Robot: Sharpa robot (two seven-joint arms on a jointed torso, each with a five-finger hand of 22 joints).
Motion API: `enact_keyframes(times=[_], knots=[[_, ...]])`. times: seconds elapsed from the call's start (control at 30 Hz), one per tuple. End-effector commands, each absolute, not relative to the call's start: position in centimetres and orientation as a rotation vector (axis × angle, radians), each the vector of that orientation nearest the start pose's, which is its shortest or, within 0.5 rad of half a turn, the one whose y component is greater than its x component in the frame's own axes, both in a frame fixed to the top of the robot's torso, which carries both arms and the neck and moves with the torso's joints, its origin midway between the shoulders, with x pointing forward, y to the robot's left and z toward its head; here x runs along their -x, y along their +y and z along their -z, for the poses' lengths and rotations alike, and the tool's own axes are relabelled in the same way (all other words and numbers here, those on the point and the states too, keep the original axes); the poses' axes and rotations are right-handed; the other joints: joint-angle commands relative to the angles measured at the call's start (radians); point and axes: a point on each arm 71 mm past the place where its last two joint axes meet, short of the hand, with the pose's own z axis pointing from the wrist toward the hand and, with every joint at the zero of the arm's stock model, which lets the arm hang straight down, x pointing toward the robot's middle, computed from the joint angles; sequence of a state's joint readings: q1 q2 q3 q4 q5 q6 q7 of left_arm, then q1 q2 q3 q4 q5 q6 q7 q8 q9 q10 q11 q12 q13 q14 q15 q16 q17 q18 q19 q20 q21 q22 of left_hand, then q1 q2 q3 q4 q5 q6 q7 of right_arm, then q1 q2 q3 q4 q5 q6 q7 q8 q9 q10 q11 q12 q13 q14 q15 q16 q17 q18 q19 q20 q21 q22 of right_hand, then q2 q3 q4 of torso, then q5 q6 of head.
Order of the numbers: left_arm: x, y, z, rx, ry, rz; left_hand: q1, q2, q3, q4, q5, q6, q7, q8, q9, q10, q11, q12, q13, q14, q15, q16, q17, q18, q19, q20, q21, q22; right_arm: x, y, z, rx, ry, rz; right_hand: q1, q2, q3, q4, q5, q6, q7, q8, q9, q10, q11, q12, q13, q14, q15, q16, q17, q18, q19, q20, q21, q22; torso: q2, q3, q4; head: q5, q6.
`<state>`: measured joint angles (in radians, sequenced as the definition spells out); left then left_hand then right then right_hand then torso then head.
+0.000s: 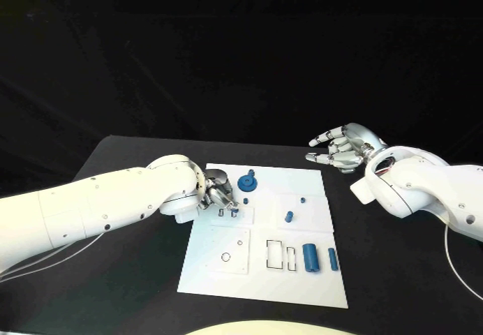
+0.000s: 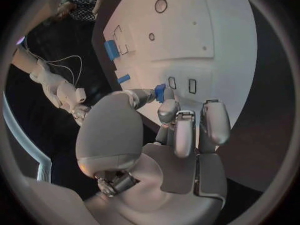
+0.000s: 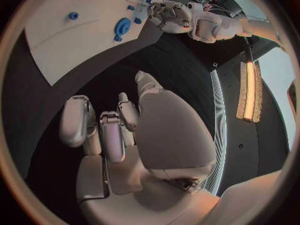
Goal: Assemble the parts on the task board
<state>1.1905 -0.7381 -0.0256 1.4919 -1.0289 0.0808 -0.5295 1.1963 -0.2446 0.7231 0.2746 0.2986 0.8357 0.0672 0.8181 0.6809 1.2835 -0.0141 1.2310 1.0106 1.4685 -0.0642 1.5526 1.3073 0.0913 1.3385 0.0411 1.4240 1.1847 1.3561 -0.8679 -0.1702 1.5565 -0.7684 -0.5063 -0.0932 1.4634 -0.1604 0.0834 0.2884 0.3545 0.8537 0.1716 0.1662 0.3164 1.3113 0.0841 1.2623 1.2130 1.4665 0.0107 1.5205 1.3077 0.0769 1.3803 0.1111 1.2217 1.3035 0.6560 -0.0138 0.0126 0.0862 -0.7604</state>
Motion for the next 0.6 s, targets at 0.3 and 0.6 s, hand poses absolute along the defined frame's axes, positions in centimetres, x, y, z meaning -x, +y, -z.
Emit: enact_keyframes(times=[0.3, 0.6], knots=[[-47.76, 17.05, 23.17, 0.169, 2.291, 0.483, -0.006, 0.003, 0.212, -0.205, 0.006, 0.014, -0.008, 0.004, 0.010, 0.011, -0.001, 0.007, 0.002, 0.092, -0.007, 0.003, 0.230, -0.010, 0.007, 0.001, 0.006, 0.001, -49.48, -22.10, 15.72, -0.500, 1.659, -0.854, 0.002, 0.006, 0.006, 0.000, 0.006, 0.006, -0.003, 0.005, -0.001, -0.006, -0.002, 0.001, -0.001, 0.069, -0.003, -0.006, 0.120, 0.009, -0.007, 0.001, -0.003, -0.001, 0.001, -0.0002, -0.0004, 0.000, -0.005], [-47.67, 17.14, 23.52, 0.155, 2.304, 0.463, -0.007, 0.003, 0.214, -0.205, 0.006, 0.015, -0.008, 0.004, 0.010, 0.011, -0.002, 0.007, 0.002, 0.092, -0.007, 0.002, 0.229, -0.010, 0.007, 0.001, 0.007, 0.002, -49.49, -22.11, 15.74, -0.500, 1.660, -0.853, 0.002, 0.006, 0.006, 0.000, 0.006, 0.006, -0.003, 0.005, -0.001, -0.006, -0.002, 0.001, -0.001, 0.069, -0.003, -0.006, 0.120, 0.009, -0.007, 0.001, -0.003, -0.001, 0.000, 0.0001, -0.0004, 0.002, -0.008]])
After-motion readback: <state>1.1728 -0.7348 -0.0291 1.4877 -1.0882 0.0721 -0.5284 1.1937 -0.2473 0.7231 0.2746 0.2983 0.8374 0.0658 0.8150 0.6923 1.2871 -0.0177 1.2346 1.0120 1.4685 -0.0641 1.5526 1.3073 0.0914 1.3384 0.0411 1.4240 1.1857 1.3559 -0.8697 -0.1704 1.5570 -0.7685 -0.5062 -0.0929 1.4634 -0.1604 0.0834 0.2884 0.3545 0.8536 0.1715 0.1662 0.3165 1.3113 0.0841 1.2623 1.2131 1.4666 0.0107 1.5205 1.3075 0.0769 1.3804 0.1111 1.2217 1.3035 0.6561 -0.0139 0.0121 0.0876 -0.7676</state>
